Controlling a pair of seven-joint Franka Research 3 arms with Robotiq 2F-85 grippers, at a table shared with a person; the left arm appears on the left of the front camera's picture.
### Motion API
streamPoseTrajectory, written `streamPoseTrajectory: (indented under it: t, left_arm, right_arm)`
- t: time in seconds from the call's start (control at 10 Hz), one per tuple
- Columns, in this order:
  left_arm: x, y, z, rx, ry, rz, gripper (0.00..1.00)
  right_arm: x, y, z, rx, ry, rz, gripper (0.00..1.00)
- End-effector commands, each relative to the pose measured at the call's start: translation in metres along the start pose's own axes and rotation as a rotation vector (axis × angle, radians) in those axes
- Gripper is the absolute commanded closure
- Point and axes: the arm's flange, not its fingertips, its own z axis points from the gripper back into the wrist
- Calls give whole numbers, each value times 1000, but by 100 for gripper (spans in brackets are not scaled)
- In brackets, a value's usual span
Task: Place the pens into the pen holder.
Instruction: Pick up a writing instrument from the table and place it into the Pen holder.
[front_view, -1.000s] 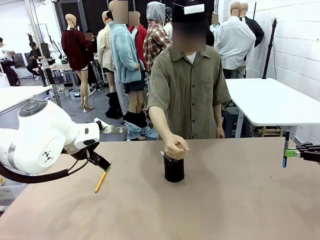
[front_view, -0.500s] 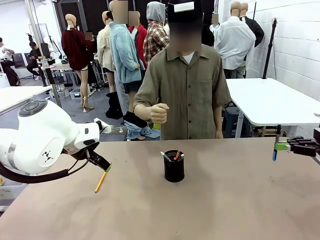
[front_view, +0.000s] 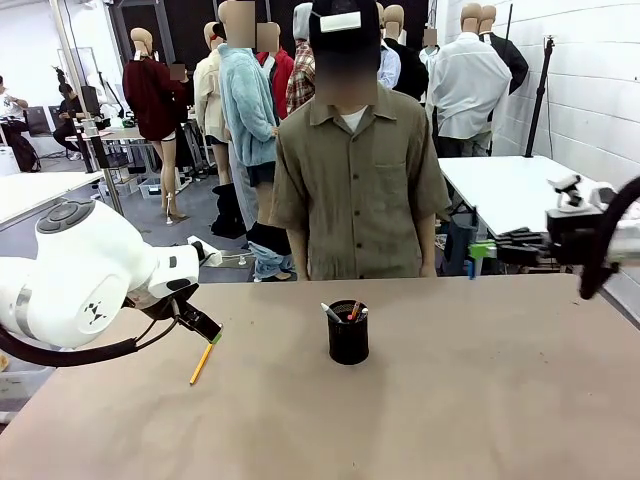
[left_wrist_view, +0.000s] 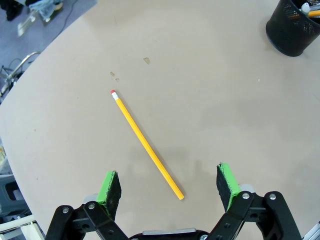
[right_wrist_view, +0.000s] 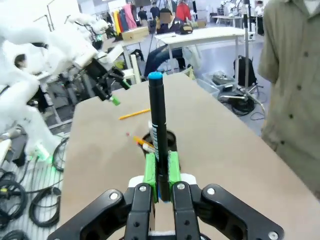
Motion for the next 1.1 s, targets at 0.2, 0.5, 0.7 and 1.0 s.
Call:
streamPoseTrajectory:
  t: [0.2,0.5,0.7,1.0]
  left_arm:
    - [0,2,1,0,-2,5,0]
    - [0,2,1,0,-2,5,0]
    - [0,2,1,0,-2,5,0]
    - [0,2,1,0,-2,5,0]
  right_arm:
    - [18,19,-84,-99,34,-10,100]
    - [14,4,-132,40,80,25,100]
    - [7,-12,-160,144,139,35,100]
    - [-5,-36,-196,229,216,-6,100]
